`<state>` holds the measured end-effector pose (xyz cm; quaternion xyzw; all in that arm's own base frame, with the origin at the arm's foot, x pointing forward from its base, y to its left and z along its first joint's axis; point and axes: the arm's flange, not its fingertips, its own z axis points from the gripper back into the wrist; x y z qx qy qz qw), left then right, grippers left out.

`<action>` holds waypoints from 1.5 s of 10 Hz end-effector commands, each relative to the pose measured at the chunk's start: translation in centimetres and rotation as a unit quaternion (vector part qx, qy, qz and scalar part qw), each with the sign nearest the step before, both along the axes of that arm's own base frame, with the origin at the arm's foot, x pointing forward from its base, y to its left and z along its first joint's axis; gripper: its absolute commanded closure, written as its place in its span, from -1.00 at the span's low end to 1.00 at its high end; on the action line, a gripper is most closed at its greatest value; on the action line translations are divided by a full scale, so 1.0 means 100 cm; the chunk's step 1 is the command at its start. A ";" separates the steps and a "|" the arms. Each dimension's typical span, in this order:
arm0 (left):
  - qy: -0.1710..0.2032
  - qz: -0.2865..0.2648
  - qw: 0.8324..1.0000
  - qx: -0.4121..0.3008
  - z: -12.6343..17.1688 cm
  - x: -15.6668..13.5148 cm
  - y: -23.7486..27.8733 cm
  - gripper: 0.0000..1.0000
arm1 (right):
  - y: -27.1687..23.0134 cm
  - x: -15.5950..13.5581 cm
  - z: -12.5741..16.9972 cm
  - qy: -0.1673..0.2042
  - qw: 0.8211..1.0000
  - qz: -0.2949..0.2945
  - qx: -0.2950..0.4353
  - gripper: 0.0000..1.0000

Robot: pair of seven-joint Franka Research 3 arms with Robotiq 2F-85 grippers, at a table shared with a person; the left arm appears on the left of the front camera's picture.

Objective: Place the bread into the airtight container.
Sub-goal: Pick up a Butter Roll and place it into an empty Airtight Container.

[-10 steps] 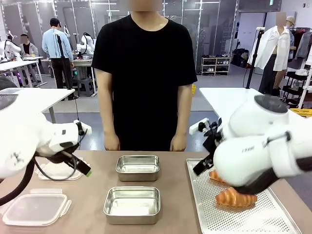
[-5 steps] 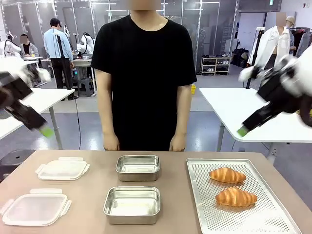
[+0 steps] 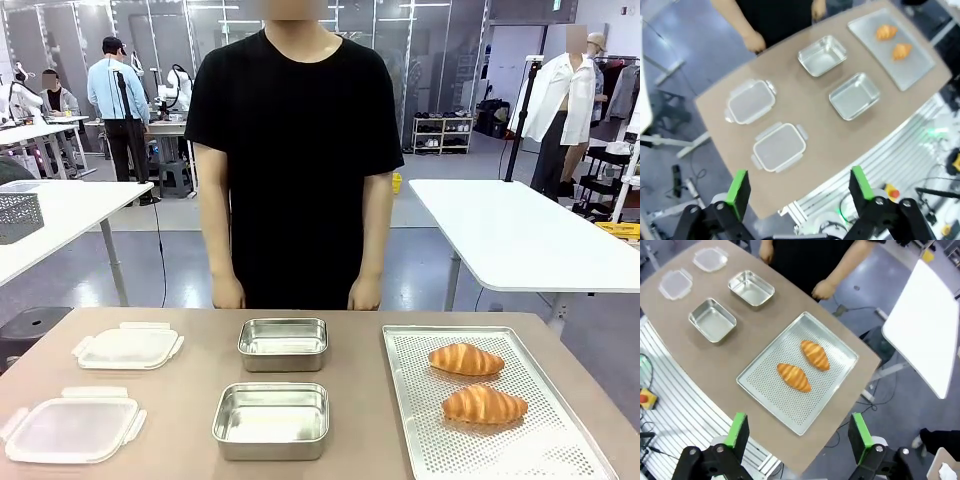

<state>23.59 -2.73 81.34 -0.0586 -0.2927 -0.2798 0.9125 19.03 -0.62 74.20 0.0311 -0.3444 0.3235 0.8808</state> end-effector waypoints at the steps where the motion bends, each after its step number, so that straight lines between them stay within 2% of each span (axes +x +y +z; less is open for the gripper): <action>1: -0.031 0.028 0.999 -0.001 0.021 -0.032 0.020 -1.00 | -0.011 -0.022 0.008 -0.030 0.999 -0.016 -0.027 -1.00; 2: -0.052 0.023 0.998 -0.012 0.028 -0.050 0.029 -1.00 | -0.016 -0.034 0.012 -0.036 0.999 -0.018 -0.027 -1.00; 4: -0.062 0.027 0.998 -0.009 0.028 -0.063 0.035 -1.00 | -0.017 -0.044 0.015 -0.046 0.998 -0.017 -0.028 -1.00; 6: -0.069 0.024 0.997 -0.022 0.039 -0.067 0.037 -1.00 | -0.018 -0.044 0.020 -0.047 0.999 -0.017 -0.017 -1.00; 12: -0.069 0.024 0.997 -0.022 0.039 -0.067 0.037 -1.00 | -0.018 -0.045 0.020 -0.048 0.999 -0.015 -0.017 -1.00; 13: -0.069 0.024 0.997 -0.022 0.039 -0.067 0.037 -1.00 | -0.001 -0.035 0.017 -0.027 0.997 0.005 -0.074 -1.00; 14: -0.069 0.024 0.997 -0.022 0.039 -0.067 0.037 -1.00 | 0.018 -0.025 0.011 -0.037 0.988 0.087 -0.121 -1.00; 15: -0.069 0.024 0.997 -0.022 0.039 -0.067 0.037 -1.00 | 0.034 -0.019 -0.007 -0.057 0.966 0.174 -0.183 -1.00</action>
